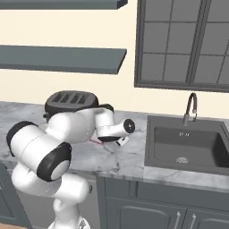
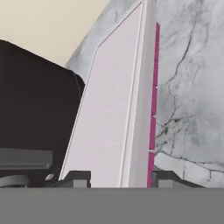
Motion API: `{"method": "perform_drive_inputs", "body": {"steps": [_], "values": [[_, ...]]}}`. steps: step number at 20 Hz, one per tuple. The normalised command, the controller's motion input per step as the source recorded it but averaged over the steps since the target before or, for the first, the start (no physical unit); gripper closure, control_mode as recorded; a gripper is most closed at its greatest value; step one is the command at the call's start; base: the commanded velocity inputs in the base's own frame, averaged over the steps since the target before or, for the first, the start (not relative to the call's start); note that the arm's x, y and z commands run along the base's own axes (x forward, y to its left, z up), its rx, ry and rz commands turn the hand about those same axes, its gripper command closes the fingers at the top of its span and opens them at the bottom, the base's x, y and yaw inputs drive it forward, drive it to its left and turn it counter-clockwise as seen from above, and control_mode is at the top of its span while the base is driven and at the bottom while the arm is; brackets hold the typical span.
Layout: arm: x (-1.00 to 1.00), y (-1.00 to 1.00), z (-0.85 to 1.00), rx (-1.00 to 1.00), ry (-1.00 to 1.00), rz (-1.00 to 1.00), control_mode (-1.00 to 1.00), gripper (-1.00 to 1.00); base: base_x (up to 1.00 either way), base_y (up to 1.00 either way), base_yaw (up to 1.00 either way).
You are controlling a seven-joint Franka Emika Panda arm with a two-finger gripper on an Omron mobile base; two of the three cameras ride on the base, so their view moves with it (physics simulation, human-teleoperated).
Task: The ice cube tray has been filled with water. Take the tray and place it in the freezer to make ice. Close the freezer door after placing the tray.
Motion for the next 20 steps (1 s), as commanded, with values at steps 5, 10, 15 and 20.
{"method": "perform_drive_inputs", "body": {"steps": [5,10,15,20], "values": [[-0.41,0.01,0.52,0.01,0.0,-0.09,-1.0,1.0,0.0,0.0,0.0],[-0.59,0.0,0.58,0.0,-0.01,-0.1,-1.0,1.0,0.0,0.0,0.0],[-0.74,0.0,0.51,0.0,-0.06,-0.08,-1.0,1.0,0.0,0.0,0.0],[-0.7,0.0,0.58,0.0,-0.08,-0.02,-1.0,1.0,0.0,0.0,0.0]]}}
